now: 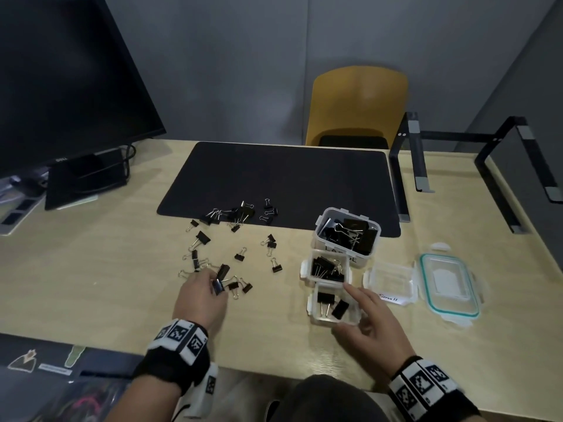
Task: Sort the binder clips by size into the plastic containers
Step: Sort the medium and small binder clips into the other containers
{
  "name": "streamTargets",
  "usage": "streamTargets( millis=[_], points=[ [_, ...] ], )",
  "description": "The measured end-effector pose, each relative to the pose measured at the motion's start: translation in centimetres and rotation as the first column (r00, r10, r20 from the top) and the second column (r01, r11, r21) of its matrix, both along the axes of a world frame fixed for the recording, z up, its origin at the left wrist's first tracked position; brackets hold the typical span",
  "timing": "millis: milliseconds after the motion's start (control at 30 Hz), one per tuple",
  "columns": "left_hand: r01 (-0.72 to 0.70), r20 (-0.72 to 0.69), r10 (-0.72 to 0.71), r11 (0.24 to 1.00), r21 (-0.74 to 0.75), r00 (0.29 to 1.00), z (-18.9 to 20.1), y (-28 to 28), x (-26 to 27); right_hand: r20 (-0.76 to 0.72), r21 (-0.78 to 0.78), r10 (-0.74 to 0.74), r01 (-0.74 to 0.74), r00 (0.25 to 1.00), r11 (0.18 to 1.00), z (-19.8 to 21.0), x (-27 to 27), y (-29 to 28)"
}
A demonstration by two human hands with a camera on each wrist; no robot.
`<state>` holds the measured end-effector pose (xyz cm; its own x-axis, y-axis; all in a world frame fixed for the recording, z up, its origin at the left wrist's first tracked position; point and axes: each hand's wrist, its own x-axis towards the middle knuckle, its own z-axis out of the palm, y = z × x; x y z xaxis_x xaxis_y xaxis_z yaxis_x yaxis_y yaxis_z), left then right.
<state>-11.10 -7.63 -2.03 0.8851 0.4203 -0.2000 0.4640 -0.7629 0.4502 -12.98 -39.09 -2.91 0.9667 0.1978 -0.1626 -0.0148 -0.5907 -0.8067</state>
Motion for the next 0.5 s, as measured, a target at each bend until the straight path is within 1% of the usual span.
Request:
streamTargets(
  millis=[133, 200, 367, 500],
  points=[
    [0.003, -0.032, -0.002, 1.000, 0.003, 0.999, -0.6, 1.1, -0.3, 0.005, 0.072, -0.046, 0.046, 0.999, 0.996, 0.1, 0.0, 0.2],
    [0.022, -0.043, -0.022, 1.000, 0.000, 0.999, -0.8, 1.2, -0.1, -0.018, 0.106, -0.070, 0.071, 0.997, 0.992, -0.1, 0.0, 0.4],
    [0.108, -0.070, -0.105, 0.994, 0.029, 0.992, -0.6, 1.5, 0.6, -0.042, 0.131, -0.132, 0.137, 0.990, 0.982, -1.0, 0.0, 0.7],
    [0.163, -0.072, -0.161, 0.986, 0.028, 0.984, 0.6, 1.7, 1.0, -0.038, 0.102, -0.144, 0.147, 0.989, 0.984, -1.7, 0.0, 0.5]
  ],
)
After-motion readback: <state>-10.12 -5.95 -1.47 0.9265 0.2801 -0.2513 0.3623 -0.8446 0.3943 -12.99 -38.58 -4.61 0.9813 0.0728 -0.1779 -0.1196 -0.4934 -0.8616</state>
